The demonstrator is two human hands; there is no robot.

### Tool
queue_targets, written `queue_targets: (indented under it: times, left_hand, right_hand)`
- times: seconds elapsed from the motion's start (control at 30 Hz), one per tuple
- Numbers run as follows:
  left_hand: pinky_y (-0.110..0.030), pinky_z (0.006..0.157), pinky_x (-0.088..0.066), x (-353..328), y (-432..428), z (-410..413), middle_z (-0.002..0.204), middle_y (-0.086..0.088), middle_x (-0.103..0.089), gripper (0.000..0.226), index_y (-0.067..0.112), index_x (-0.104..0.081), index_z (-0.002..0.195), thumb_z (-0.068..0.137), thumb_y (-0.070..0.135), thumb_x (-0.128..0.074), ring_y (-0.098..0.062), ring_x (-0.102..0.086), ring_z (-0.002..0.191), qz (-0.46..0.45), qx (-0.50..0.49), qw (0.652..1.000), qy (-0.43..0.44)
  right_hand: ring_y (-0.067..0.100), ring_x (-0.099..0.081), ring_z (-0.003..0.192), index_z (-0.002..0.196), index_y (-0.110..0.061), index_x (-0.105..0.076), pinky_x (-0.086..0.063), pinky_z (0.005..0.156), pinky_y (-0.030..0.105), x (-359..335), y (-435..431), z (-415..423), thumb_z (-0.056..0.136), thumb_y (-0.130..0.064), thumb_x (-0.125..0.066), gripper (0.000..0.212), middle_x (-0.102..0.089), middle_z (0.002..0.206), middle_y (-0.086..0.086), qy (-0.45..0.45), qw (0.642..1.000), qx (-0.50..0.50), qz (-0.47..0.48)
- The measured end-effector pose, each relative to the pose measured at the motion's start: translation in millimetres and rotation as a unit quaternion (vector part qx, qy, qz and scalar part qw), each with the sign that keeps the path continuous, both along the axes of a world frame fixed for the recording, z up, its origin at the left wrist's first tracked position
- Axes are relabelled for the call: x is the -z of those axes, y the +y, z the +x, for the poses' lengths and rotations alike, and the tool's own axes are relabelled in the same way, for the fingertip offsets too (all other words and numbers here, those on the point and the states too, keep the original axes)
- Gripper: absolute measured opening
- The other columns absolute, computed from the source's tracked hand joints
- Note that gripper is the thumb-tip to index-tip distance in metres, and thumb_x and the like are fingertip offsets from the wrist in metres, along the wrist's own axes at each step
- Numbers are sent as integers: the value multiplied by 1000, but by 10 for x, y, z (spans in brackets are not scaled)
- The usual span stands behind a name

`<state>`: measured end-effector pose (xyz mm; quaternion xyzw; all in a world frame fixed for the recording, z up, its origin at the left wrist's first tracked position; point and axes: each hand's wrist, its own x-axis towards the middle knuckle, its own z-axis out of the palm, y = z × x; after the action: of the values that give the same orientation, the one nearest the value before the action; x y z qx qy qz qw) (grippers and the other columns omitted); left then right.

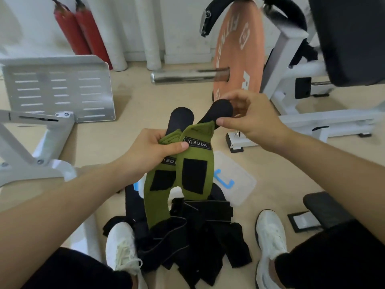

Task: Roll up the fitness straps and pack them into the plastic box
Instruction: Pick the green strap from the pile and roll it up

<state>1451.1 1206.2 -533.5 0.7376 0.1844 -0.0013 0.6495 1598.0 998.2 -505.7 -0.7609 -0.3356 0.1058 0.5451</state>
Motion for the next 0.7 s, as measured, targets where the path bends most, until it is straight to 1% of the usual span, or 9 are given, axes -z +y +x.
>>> queue_targets:
  times: [0.1, 0.13, 0.2, 0.27, 0.33, 0.43, 0.5, 0.57, 0.7]
  left_hand:
    - [-36, 81, -62, 24, 66, 80, 97, -13, -79, 20, 5, -75, 103, 88, 19, -76, -29, -77, 91, -15, 9, 1000, 11]
    - [-35, 80, -63, 34, 87, 108, 98, -13, -79, 21, 5, -75, 105, 89, 19, -75, -30, -77, 92, -20, 15, 1000, 12]
    - [-32, 79, -63, 52, 126, 160, 99, -14, -79, 22, 3, -74, 107, 92, 19, -71, -29, -77, 92, -27, 28, 999, 11]
    - [-32, 82, -62, 71, 174, 206, 102, -15, -78, 24, 1, -72, 109, 95, 21, -67, -29, -77, 94, -22, 46, 999, 9]
    - [-32, 85, -61, 88, 222, 247, 105, -17, -77, 27, -1, -71, 112, 97, 21, -64, -29, -76, 96, -15, 49, 999, -4]
    - [-27, 78, -59, 73, 288, 294, 99, -15, -77, 27, -2, -70, 111, 99, 21, -62, -22, -74, 88, -8, -7, 999, -43]
    - [-26, 75, -59, 23, 312, 321, 93, -11, -76, 27, -2, -69, 111, 100, 22, -61, -17, -72, 84, 3, -45, 997, -65]
    - [-29, 76, -59, -35, 335, 347, 94, -9, -75, 27, 0, -68, 113, 101, 22, -61, -17, -72, 84, -11, -70, 994, -83]
    - [-33, 76, -59, -173, 326, 391, 93, -5, -74, 24, 8, -68, 115, 102, 27, -59, -18, -72, 84, -62, -89, 990, -90]
  right_hand:
    - [13, -71, 85, 109, -3, -67, -57, 77, 24, 50, 23, 13, 83, 7, -75, 29, -76, 96, 9, 83, 995, -8, 48]
    - [17, -72, 87, 111, -5, -66, -59, 78, 27, 76, 38, 20, 84, 7, -74, 30, -76, 98, 11, 100, 993, -9, 59]
    - [31, -71, 92, 119, -5, -62, -61, 84, 40, 127, 75, 41, 86, 6, -72, 36, -74, 102, 22, 104, 991, 4, 80]
    - [37, -71, 89, 122, -6, -59, -61, 84, 43, 134, 115, 69, 87, 6, -72, 39, -70, 99, 31, 88, 990, 32, 104]
    - [32, -71, 82, 121, -6, -58, -61, 79, 39, 110, 140, 97, 88, 5, -71, 37, -69, 93, 32, 69, 989, 54, 121]
    - [22, -73, 81, 115, -2, -64, -60, 75, 31, 73, 109, 140, 89, 5, -69, 28, -74, 90, 16, 90, 986, 43, 137]
    - [16, -73, 81, 107, -4, -69, -59, 73, 26, 66, 79, 119, 90, 3, -68, 19, -77, 89, 6, 119, 987, 3, 111]
    - [14, -73, 81, 102, -8, -71, -57, 73, 23, 95, 75, 46, 90, 0, -67, 14, -78, 88, 2, 129, 988, -48, 65]
    - [20, -69, 81, 95, -10, -72, -58, 78, 30, 187, 159, -108, 90, -4, -69, 8, -75, 89, 15, 113, 989, -94, 10]
